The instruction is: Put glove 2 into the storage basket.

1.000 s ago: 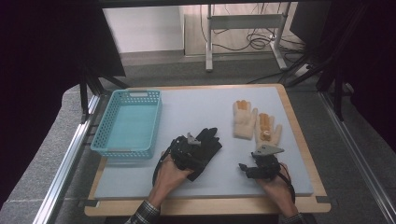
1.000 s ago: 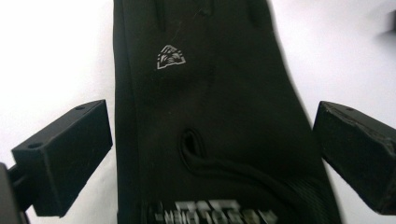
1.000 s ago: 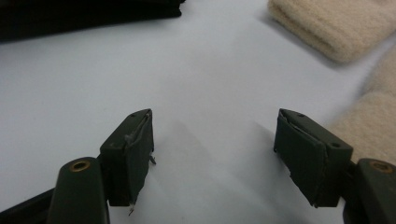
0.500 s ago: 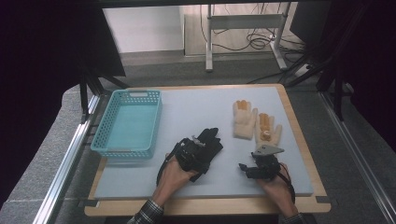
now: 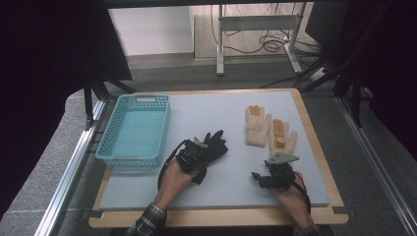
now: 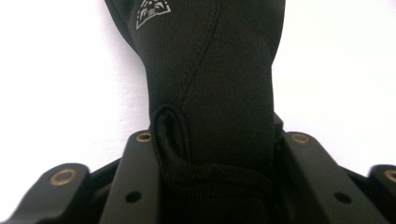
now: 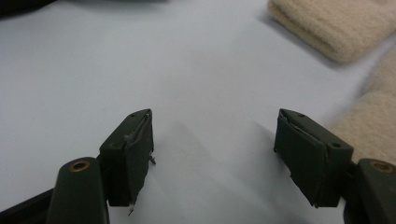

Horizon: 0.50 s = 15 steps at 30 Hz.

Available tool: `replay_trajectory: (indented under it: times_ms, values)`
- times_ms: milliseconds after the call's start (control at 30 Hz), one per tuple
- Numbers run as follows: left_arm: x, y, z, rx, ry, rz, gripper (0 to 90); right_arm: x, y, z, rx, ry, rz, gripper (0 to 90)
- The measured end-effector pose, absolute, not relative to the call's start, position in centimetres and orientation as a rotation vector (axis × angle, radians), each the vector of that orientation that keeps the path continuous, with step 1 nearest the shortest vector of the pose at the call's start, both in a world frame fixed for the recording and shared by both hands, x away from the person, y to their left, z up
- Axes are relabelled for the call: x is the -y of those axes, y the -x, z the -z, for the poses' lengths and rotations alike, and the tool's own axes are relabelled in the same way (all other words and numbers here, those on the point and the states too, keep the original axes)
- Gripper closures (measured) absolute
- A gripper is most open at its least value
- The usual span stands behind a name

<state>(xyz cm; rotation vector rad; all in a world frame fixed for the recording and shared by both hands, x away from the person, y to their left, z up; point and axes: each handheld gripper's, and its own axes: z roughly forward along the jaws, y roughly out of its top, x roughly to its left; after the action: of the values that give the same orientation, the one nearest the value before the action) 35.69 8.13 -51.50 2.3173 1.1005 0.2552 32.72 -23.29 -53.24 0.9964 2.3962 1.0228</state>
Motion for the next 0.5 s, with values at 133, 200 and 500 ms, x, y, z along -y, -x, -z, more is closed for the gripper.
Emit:
replay_trajectory:
  times_ms: [133,200,500]
  values:
    - [-8.8,-36.0,50.5,-1.106,-2.287,-0.265,65.7,23.3,-32.7,53.2,-2.396,-0.998,-1.023,27.6]
    - [-9.1,-36.2,49.9,-1.108,-2.275,-0.279,65.7,23.3,-32.7,53.2,-2.396,-0.998,-1.023,27.6]
    - [-11.1,-37.8,46.9,-1.131,-2.231,-0.304,65.6,23.3,-32.7,53.2,-2.396,-0.997,-1.023,27.5]
